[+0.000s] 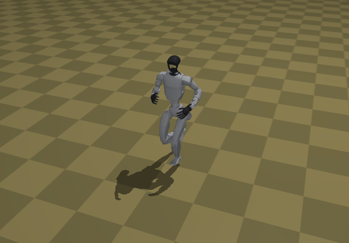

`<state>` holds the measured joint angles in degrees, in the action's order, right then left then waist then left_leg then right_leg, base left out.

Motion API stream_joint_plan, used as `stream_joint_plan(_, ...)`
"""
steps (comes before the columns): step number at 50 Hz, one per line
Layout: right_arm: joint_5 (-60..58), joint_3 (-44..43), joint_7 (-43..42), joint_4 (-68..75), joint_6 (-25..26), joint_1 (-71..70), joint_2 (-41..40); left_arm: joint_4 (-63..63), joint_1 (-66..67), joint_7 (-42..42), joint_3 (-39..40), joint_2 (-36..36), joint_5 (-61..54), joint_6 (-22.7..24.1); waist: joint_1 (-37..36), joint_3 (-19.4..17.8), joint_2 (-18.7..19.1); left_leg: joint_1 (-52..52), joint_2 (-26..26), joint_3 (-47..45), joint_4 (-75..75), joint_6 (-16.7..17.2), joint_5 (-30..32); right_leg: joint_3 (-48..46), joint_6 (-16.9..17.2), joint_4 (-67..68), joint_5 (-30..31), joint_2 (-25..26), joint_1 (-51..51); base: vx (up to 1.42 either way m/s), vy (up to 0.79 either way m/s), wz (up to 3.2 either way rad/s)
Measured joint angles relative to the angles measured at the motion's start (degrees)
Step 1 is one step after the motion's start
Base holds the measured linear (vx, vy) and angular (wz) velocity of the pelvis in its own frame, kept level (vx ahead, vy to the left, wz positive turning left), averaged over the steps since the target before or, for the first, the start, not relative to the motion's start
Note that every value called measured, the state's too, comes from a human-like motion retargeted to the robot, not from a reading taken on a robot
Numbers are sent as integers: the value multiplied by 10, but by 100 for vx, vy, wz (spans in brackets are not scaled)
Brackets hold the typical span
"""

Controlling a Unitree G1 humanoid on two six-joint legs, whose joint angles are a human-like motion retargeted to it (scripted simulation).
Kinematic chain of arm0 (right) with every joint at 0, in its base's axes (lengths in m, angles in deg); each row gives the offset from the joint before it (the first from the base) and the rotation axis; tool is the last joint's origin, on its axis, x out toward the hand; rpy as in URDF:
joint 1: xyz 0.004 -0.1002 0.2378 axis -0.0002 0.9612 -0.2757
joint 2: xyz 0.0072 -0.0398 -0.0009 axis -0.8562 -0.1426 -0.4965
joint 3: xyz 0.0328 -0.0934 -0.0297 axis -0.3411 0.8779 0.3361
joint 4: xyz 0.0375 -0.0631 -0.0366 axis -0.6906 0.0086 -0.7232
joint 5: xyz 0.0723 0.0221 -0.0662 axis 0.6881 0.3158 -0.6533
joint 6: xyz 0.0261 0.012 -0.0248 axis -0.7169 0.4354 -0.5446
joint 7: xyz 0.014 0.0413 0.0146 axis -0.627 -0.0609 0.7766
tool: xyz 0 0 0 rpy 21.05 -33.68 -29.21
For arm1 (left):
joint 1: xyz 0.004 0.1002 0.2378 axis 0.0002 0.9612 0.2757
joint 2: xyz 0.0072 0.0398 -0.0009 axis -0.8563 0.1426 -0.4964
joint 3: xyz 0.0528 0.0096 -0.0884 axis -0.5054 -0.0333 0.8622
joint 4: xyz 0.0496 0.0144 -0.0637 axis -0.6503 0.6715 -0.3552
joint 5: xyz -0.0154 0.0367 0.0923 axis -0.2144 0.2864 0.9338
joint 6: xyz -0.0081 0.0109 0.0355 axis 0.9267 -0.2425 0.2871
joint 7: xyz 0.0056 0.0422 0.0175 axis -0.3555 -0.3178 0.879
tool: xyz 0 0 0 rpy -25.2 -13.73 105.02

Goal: Run

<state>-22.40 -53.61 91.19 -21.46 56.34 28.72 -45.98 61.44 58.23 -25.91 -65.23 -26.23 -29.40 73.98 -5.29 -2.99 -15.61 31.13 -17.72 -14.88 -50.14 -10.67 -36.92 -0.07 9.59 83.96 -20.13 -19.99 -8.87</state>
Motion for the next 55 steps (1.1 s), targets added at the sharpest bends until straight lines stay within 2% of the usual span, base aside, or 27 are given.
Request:
stream_joint_plan(3, -28, 15, 6, 41, 16, 22, -8, 30, -120, 49, -17, -11, 57, -15, 35, -20, -4, -23, 3, 7, -108, -35, -94, 13, -42, 115, -66, -9, -71, -4, 4, -54)
stream_joint_plan(5, -24, 18, 23, 73, 22, 41, -3, 52, -220, 79, -42, -11, 80, -23, 60, -24, 5, -63, 12, 19, -111, -36, -123, 18, -74, 144, -113, -1, -152, -4, 2, -58)
stream_joint_plan(7, -6, 18, 40, 83, 22, 79, 15, 37, -280, 91, -59, -7, 82, -21, 92, -17, 25, -131, 25, 34, -66, -13, -117, 4, -92, 104, -146, 16, -220, 1, 0, -64)
stream_joint_plan(10, 34, 10, 56, 80, 21, 149, 47, -4, -320, 89, -76, 6, 67, -3, 130, -1, 77, -239, 72, 57, 15, 53, -47, -43, -97, -60, -153, 77, -273, 7, -4, -76)
stream_joint_plan(13, 62, -5, 64, 85, 23, 218, 66, -30, -317, 74, -98, 22, 48, 27, 149, 29, 126, -297, 127, 72, 41, 123, 85, -67, -75, -291, -111, 165, -282, 5, -9, -62)
stream_joint_plan(15, 75, -20, 68, 87, 24, 255, 70, -44, -303, 62, -114, 26, 36, 42, 145, 45, 157, -300, 168, 79, -11, 155, 158, -71, -65, -410, -80, 222, -274, -1, -7, -55)
stream_joint_plan(18, 79, -25, 59, 94, 25, 276, 62, -47, -265, 48, -131, 37, 31, 43, 132, 44, 170, -297, 208, 68, -156, 150, 191, -65, -84, -365, -93, 252, -282, -4, -4, -45)
stream_joint_plan(21, 60, -30, 33, 103, 23, 249, 60, -19, -220, 36, -138, 43, 33, 18, 102, 32, 173, -272, 251, 62, -310, 120, 141, -64, -131, -253, -161, 263, -269, -2, -4, -34)
stream_joint_plan(24, 17, -29, -13, 118, 24, 152, 57, 34, -177, 33, -122, 43, 48, -20, 60, 5, 161, -206, 275, 60, -424, 71, 50, -53, -164, -166, -255, 256, -231, -1, -1, -6)
stream_joint_plan(25, 2, -27, -30, 124, 25, 105, 56, 51, -164, 34, -112, 41, 55, -29, 45, -4, 153, -173, 277, 58, -446, 52, 18, -45, -166, -154, -280, 250, -213, 0, 0, 0)
stream_joint_plan(27, -11, -24, -61, 110, 20, 24, 49, 55, -122, 23, -86, 28, 55, -28, 14, -8, 135, -91, 259, 50, -429, 27, -25, -24, -155, -170, -285, 238, -168, 0, 0, 0)
stream_joint_plan(30, 2, -19, -83, 57, 2, -45, 34, 23, -43, -6, -48, -5, 32, -9, -29, 7, 96, 3, 201, 28, -282, 20, -36, 7, -102, -230, -210, 202, -89, 2, 2, 6)
stream_joint_plan(33, 17, -2, -73, 10, -16, -57, 21, 5, 23, -19, -25, -23, -2, 14, -47, 38, 50, 39, 111, 6, -22, 46, 24, 12, -19, -256, -67, 135, -32, 4, 6, 35)
stream_joint_plan(35, 19, 12, -58, -9, -23, -57, 15, 1, 46, -13, -18, -21, -21, 18, -41, 55, 28, 34, 50, 6, 126, 55, 62, 6, 15, -218, 2, 87, -19, -2, 6, 13)
stream_joint_plan(36, 15, 18, -53, -13, -25, -53, 12, -1, 48, -7, -21, -18, -22, 18, -36, 58, 24, 38, 38, 6, 116, 49, 56, 1, 16, -176, 14, 69, -17, -5, 5, -23)
stream_joint_plan(39, -7, 36, -46, -17, -24, -34, 4, -10, 20, 18, -31, -18, -4, 15, -10, 59, 11, 37, 8, 5, 21, 8, 5, -5, -3, -28, 1, 12, -33, -4, 5, -52)
stream_joint_plan(42, -37, 44, -53, 6, -14, 2, -1, -3, -82, 65, -52, -23, 49, 2, 32, 42, 5, 5, 0, 7, -97, -37, -98, 3, -52, 102, -90, -22, -104, -5, 4, -59)
stream_joint_plan(43, -43, 42, -54, 21, -11, 12, 1, 14, -147, 88, -68, -25, 71, -5, 46, 36, 6, -14, 3, 12, -107, -42, -123, 8, -69, 124, -123, -20, -150, -6, 2, -50)
stream_joint_plan(45, -39, 42, -45, 43, -10, 46, 14, 25, -246, 116, -93, -23, 93, -11, 86, 38, 9, -72, -2, 25, -74, -38, -131, 10, -93, 118, -177, -23, -242, -4, 1, -43)
stream_joint_plan(48, -2, 37, -20, 49, -12, 118, 49, 5, -330, 127, -118, -10, 91, 0, 120, 48, 64, -190, 48, 49, -13, 18, -109, -36, -101, -49, -192, 48, -316, 6, -2, -97)
stream_joint_plan(50, 23, 31, -6, 55, -11, 169, 70, -11, -354, 121, -138, 0, 80, 21, 131, 65, 112, -250, 98, 65, 13, 68, -44, -70, -90, -225, -167, 125, -329, 8, -7, -109)
stream_joint_plan(52, 36, 22, 0, 64, -8, 208, 83, -25, -356, 113, -160, 9, 70, 41, 127, 86, 150, -267, 144, 75, -17, 107, 39, -80, -79, -374, -128, 194, -321, 2, -9, -83)
stream_joint_plan(53, 39, 20, -1, 69, -6, 218, 85, -31, -350, 110, -168, 12, 67, 48, 123, 93, 165, -265, 163, 81, -60, 118, 73, -82, -80, -407, -115, 218, -315, -2, -7, -65)
stream_joint_plan(55, 35, 23, -11, 78, -4, 218, 84, -32, -327, 103, -183, 17, 65, 49, 109, 94, 177, -255, 191, 80, -169, 122, 111, -80, -98, -374, -121, 240, -310, -4, -5, -52)
